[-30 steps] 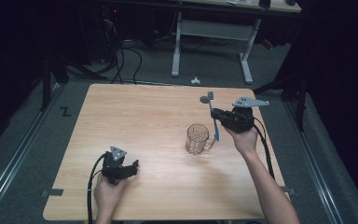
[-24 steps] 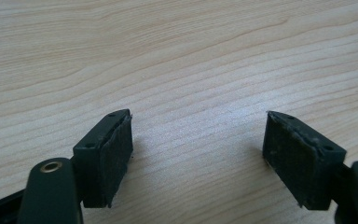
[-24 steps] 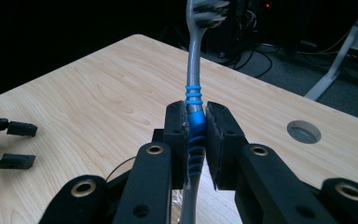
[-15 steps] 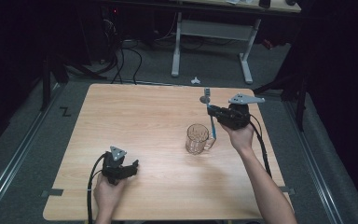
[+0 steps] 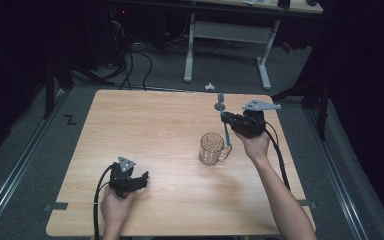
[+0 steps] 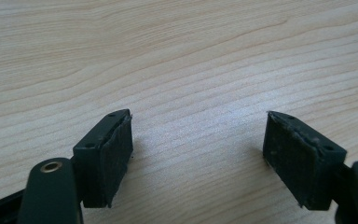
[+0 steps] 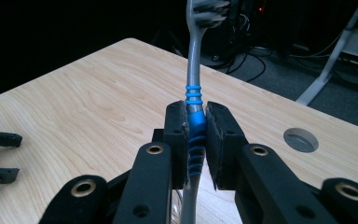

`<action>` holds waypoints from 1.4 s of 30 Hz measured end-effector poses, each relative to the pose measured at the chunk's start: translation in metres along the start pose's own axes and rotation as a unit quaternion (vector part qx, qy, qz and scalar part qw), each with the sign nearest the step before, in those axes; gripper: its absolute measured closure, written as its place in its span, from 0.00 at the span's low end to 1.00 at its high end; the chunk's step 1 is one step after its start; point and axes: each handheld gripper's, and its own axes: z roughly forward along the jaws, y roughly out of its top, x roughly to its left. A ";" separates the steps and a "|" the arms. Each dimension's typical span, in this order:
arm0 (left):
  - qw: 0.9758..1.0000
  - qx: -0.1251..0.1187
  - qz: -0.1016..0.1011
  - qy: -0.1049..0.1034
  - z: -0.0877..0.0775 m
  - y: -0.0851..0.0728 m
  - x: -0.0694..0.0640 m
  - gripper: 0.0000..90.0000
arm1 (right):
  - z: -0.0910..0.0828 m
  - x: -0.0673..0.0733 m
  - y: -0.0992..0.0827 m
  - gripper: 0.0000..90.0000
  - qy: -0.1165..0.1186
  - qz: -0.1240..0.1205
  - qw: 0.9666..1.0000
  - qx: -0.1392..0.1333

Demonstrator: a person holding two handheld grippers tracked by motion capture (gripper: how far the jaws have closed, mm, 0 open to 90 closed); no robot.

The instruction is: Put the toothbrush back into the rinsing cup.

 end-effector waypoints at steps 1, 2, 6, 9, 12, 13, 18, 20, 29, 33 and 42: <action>1.000 0.000 0.000 0.000 0.000 0.000 0.000 0.27 | 0.000 0.000 0.000 0.88 -0.001 0.000 1.000 0.000; 1.000 0.000 0.000 0.000 0.000 0.000 0.000 0.27 | 0.001 0.000 0.000 0.88 -0.001 0.000 1.000 0.000; 1.000 0.000 0.000 0.000 0.000 0.000 0.000 0.27 | 0.003 0.000 -0.001 0.88 -0.004 -0.003 1.000 0.004; 1.000 0.000 0.000 0.000 0.000 0.000 0.000 0.27 | 0.006 0.000 -0.002 0.88 -0.003 -0.003 1.000 0.007; 1.000 -0.001 0.000 0.000 0.000 0.000 0.000 0.27 | 0.008 0.002 -0.003 0.88 -0.004 -0.004 1.000 0.009; 1.000 -0.001 -0.001 0.000 0.000 0.000 0.000 0.27 | 0.009 0.002 -0.004 0.88 -0.006 -0.006 1.000 0.010; 1.000 -0.001 0.000 0.000 0.000 0.000 0.000 0.27 | 0.011 0.002 -0.006 0.88 -0.006 -0.007 1.000 0.012; 1.000 -0.001 0.000 -0.001 0.000 0.000 0.000 0.27 | 0.011 0.002 -0.007 0.88 -0.006 -0.006 1.000 0.014; 1.000 0.000 0.000 0.000 0.000 0.000 0.000 0.28 | 0.006 -0.001 -0.010 0.88 -0.007 -0.003 1.000 0.013; 1.000 0.000 0.000 0.000 0.000 0.000 0.000 0.28 | 0.003 -0.003 -0.013 0.88 -0.006 -0.001 1.000 0.015; 1.000 0.000 0.001 0.000 0.000 0.000 0.000 0.28 | -0.007 -0.006 -0.017 0.88 -0.006 0.006 1.000 0.009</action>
